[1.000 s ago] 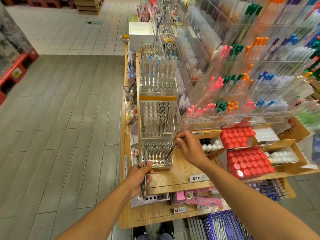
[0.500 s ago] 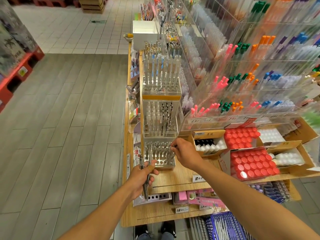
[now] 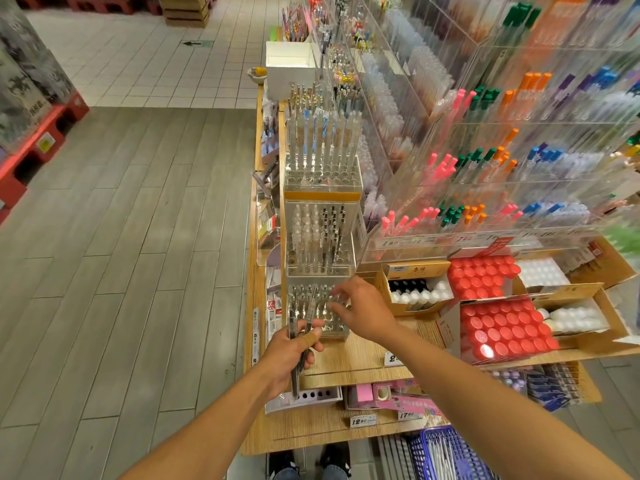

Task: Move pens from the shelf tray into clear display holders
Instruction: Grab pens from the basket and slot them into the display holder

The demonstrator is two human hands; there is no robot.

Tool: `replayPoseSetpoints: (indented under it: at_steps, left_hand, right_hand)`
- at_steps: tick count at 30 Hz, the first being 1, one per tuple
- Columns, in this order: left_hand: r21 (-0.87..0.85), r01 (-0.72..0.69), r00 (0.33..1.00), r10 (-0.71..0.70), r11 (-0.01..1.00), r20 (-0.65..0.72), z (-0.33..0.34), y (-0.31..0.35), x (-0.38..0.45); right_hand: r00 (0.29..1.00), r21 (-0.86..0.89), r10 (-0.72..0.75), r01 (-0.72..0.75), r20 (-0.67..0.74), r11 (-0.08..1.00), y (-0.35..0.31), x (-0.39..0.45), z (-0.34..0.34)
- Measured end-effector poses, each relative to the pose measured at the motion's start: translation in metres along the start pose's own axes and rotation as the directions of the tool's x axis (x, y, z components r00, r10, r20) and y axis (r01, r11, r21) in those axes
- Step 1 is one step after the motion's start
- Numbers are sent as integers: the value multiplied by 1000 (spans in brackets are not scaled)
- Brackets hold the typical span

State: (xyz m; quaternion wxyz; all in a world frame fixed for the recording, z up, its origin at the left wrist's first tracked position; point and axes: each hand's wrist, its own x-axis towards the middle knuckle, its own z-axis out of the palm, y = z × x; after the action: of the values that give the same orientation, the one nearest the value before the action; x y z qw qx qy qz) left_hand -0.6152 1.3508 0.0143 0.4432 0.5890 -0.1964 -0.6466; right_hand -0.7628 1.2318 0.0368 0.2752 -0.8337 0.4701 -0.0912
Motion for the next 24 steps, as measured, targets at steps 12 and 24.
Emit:
replayPoseSetpoints:
  at_steps: [12, 24]
  left_hand:
    - [-136, 134, 988, -143, 982, -56, 10, 3, 4]
    - [-172, 229, 962, -249, 958, -111, 3, 2, 5]
  right_hand:
    - [959, 597, 229, -284, 168, 750, -3, 7, -17]
    - [997, 68, -70, 71, -22, 995, 14, 7, -9]
